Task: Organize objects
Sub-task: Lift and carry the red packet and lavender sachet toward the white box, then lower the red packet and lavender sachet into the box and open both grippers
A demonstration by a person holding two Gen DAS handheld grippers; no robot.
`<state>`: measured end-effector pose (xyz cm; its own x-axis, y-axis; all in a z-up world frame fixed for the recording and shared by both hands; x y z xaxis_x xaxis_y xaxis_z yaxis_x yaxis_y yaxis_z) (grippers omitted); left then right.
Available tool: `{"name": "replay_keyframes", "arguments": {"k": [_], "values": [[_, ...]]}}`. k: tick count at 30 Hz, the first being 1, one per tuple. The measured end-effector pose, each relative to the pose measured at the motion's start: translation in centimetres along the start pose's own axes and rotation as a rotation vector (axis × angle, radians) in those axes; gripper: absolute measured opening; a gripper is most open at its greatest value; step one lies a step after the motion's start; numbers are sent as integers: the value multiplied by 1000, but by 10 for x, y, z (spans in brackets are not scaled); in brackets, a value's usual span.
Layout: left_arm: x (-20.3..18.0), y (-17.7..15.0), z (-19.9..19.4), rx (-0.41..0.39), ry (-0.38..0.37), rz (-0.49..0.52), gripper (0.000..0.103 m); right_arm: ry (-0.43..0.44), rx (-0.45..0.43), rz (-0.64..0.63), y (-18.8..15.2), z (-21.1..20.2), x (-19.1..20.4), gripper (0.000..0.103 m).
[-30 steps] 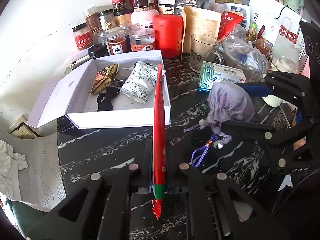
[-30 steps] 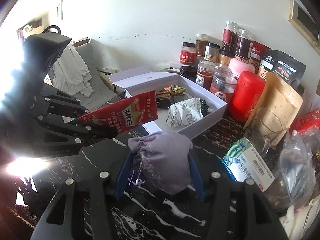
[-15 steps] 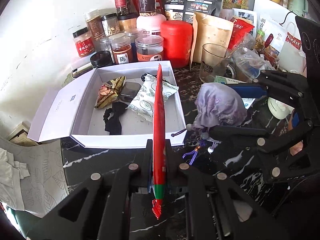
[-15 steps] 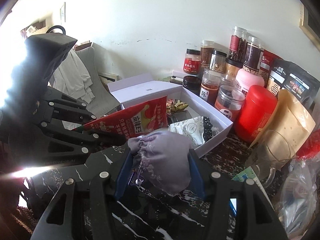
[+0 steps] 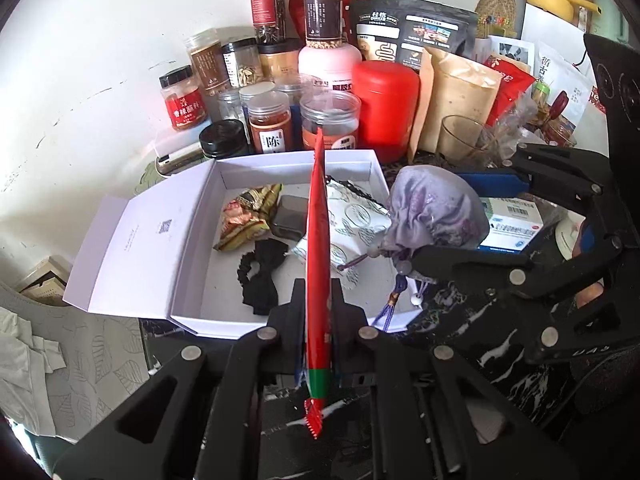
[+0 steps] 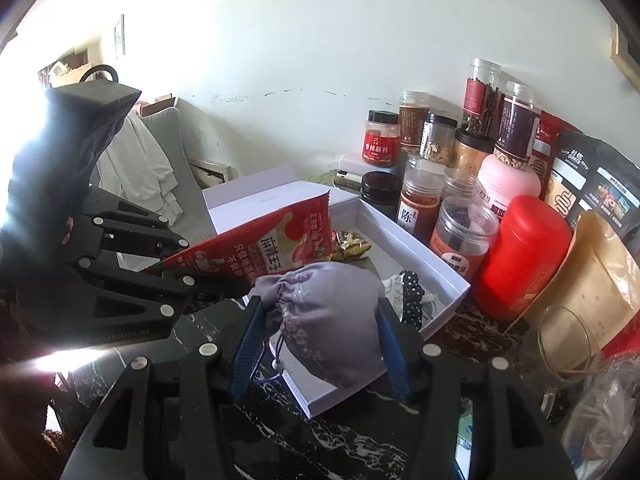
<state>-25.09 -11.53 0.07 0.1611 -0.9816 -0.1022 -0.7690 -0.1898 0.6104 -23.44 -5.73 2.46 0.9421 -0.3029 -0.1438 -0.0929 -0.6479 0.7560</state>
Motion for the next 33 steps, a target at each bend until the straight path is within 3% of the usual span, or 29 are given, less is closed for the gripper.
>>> {"name": "replay_keyframes", "arguments": {"k": [23, 33], "values": [[32, 69, 60, -39, 33, 15, 9, 14, -37, 9, 55, 67, -54, 56], [51, 72, 108, 1, 43, -46, 9, 42, 18, 49, 48, 105, -73, 56]]}}
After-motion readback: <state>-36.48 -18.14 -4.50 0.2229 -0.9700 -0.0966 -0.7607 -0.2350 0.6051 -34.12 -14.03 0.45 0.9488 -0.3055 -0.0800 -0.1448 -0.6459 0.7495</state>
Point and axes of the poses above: each gripper's, at about its wrist camera, not at the fingertips, and z roughly the way its jaws point, x to its left, y to its top, the point moved 8 cm from there along z, roughly the way its jaws point, and after that the axes turned 11 degrees about -z, right-handed, at the moved point
